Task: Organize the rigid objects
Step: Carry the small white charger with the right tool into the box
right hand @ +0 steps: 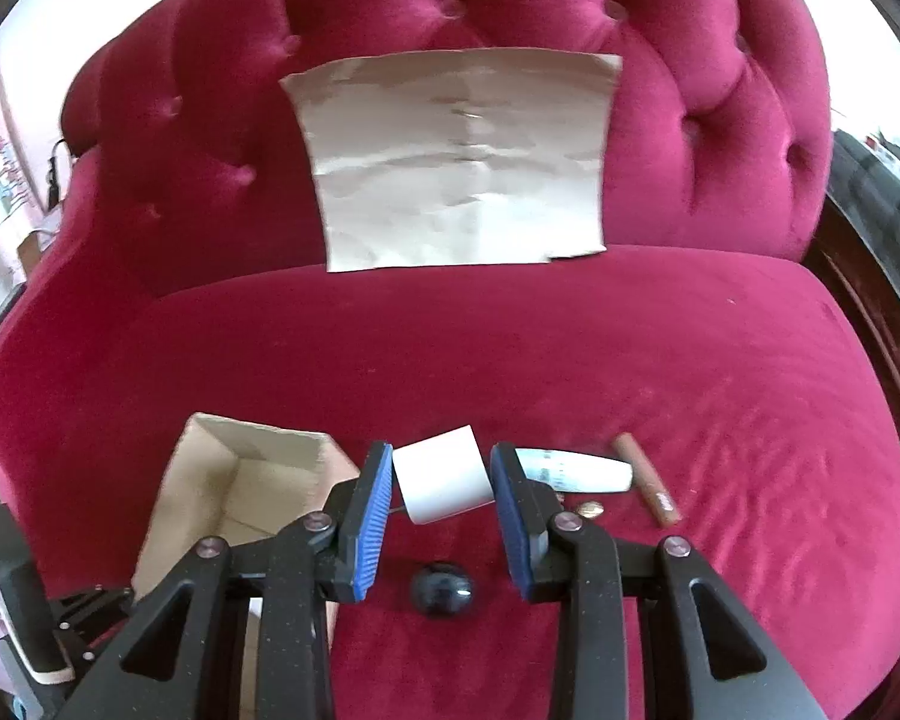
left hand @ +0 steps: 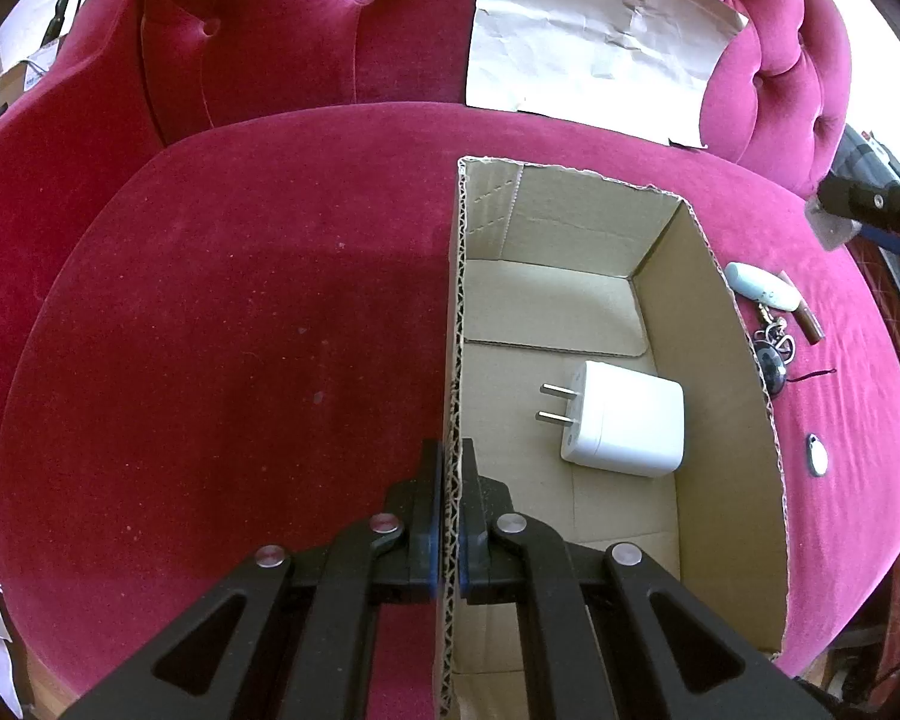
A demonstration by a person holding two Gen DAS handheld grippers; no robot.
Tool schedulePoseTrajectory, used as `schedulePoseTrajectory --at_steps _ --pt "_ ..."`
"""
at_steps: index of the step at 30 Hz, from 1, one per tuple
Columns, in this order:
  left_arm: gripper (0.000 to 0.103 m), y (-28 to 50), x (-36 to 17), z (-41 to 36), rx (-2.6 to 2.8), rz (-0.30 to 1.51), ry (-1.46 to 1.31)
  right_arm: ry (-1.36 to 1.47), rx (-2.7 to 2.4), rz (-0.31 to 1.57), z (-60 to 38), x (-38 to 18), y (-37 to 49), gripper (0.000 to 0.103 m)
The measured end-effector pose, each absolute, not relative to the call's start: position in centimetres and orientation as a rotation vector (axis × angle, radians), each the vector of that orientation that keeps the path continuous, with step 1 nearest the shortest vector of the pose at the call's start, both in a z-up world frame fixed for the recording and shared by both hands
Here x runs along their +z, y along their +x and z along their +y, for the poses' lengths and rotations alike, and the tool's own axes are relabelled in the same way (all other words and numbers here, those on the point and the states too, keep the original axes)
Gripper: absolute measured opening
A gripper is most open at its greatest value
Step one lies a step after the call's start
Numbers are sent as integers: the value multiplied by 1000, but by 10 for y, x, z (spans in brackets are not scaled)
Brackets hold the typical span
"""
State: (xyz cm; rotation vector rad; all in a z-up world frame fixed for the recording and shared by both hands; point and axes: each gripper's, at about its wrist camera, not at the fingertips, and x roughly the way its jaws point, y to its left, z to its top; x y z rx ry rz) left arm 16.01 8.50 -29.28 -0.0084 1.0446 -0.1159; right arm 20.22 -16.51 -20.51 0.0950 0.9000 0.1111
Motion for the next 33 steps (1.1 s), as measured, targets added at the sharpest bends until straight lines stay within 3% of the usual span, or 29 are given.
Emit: schedulePoseTrajectory --at_steps 33 --pt "3 158 -292 82 -113 1045 -14 21 326 976 -60 -252 207 36"
